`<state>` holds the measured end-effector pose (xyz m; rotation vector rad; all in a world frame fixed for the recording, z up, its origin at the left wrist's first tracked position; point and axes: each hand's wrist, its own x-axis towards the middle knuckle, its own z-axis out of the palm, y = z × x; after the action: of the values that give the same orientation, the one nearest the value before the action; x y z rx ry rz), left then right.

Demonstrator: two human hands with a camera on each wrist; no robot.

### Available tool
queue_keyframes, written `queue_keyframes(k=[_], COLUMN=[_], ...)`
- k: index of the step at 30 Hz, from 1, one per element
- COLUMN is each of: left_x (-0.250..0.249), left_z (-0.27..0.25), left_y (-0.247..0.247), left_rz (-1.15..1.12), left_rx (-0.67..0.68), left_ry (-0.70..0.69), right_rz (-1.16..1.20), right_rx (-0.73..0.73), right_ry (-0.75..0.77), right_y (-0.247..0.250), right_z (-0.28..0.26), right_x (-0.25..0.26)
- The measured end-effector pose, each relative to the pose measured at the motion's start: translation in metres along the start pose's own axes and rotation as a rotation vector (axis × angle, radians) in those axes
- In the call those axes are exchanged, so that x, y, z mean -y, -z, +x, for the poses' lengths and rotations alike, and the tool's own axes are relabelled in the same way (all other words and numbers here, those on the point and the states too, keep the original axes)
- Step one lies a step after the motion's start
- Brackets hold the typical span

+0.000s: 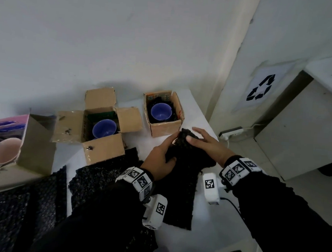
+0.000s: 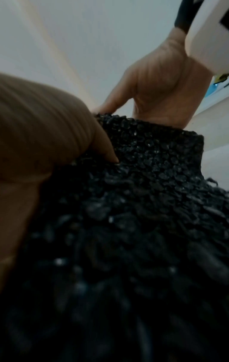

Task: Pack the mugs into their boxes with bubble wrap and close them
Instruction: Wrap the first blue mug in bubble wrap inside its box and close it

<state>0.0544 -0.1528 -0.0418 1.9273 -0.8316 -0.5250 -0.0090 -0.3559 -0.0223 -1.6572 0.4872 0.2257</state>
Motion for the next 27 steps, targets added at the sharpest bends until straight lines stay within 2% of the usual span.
queue_keyframes(k=[3, 8, 11, 13, 15, 17, 20, 22, 25, 27], left_x=[-0.004, -0.005, -0.010, -0.016, -0.023, -0.034, -0.061, -0.078, -0.088, -0.088], left_z=[0.001, 0.001, 0.005, 0.009, 0.016, 0.024, 0.043, 0.058, 0.075, 0.083], left_y=[0.016, 0.060, 0.085, 0.100, 0.115, 0.126, 0.140, 0.151, 0.166, 0.176], left_rz=[0.034, 0.141, 0.168, 0.198, 0.216, 0.136, -0.031, 0.042, 0.160, 0.227], left_rx=[-0.020, -0.082, -0.174, -0.189, -0.156, -0.149, -0.281, -0.370, -0.377, -0.388], left_ry=[0.006, -0.009, 0.005, 0.026, 0.052, 0.087, 0.067, 0.028, -0.040, -0.036], right_rz=[-0.111, -0.161, -0.468, -0.614, -0.585, -0.533, -0.542, -0.543, -0.469, -0.461], right_rx=[0.106, 0.119, 0.273, 0.305, 0.246, 0.197, 0.211, 0.247, 0.274, 0.283], right_ry=[-0.002, 0.122, 0.055, 0.033, 0.098, 0.168, 0.243, 0.274, 0.245, 0.228], right_y=[0.006, 0.007, 0.012, 0.015, 0.011, 0.003, -0.007, -0.010, -0.004, 0.005], right_z=[0.003, 0.010, 0.011, 0.017, 0.024, 0.028, 0.032, 0.036, 0.047, 0.053], right_x=[0.011, 0.053, 0.082, 0.100, 0.121, 0.144, 0.175, 0.191, 0.206, 0.217])
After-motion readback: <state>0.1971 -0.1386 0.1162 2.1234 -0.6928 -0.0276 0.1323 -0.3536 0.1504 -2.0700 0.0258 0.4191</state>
